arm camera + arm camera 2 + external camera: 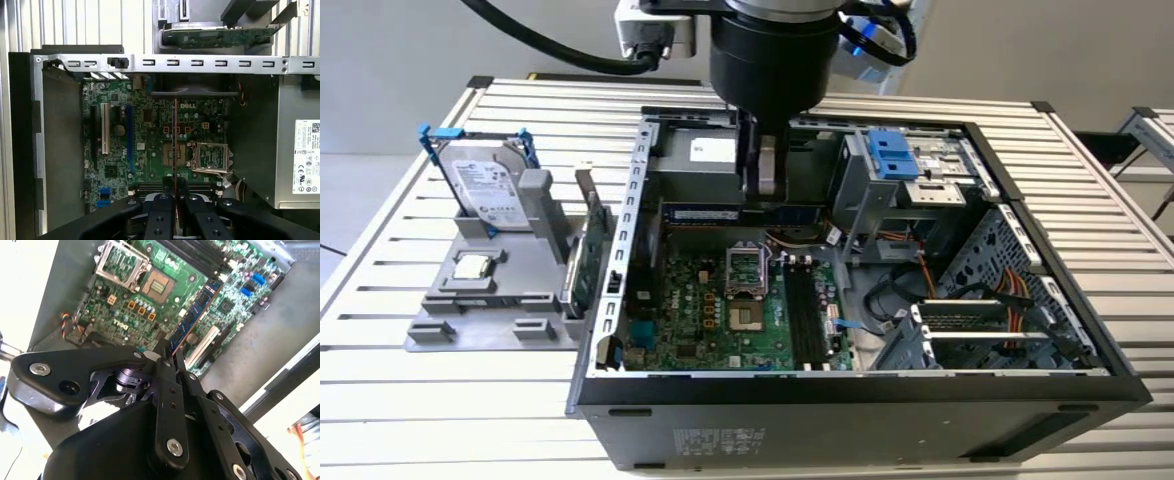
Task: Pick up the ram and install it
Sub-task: 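Pick up the ram and move it above insertion slot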
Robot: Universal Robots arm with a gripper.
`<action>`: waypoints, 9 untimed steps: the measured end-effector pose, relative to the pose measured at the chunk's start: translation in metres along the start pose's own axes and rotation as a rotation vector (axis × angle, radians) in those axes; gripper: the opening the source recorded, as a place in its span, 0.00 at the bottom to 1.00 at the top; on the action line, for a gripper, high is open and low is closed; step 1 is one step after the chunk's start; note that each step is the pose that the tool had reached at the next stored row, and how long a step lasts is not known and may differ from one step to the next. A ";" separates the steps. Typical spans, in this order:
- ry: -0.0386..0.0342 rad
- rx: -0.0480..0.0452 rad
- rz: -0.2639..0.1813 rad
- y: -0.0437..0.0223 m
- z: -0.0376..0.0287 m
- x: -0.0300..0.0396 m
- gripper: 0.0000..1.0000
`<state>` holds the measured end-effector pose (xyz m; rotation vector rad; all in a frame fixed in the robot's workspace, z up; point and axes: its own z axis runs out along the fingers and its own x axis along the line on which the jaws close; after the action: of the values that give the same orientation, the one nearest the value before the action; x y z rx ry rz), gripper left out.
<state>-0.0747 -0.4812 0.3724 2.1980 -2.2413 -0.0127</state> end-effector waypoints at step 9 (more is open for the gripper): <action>0.0003 -0.0012 0.003 -0.0272 -0.0002 -0.0005 0.00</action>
<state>-0.0475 -0.4812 0.3724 2.1942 -2.2436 -0.0138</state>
